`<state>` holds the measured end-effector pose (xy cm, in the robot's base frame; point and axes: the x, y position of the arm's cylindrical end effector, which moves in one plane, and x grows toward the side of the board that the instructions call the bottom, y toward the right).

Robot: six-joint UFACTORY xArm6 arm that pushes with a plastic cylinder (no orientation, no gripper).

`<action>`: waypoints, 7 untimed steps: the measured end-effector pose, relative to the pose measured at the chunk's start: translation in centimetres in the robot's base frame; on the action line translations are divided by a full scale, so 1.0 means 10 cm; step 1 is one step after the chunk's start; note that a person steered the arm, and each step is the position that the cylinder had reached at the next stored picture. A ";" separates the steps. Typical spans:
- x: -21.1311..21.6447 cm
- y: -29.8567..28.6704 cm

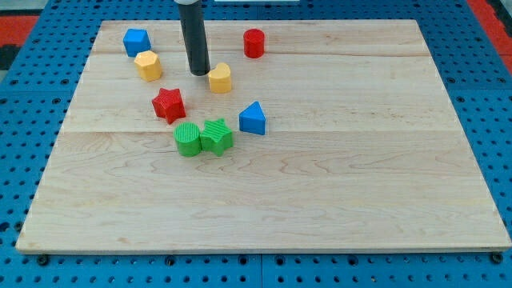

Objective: Slide the green star to the center right

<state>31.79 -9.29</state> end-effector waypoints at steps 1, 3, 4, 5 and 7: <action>0.18 0.01; 0.74 -0.24; 1.22 0.05; 1.60 0.13; 1.44 1.58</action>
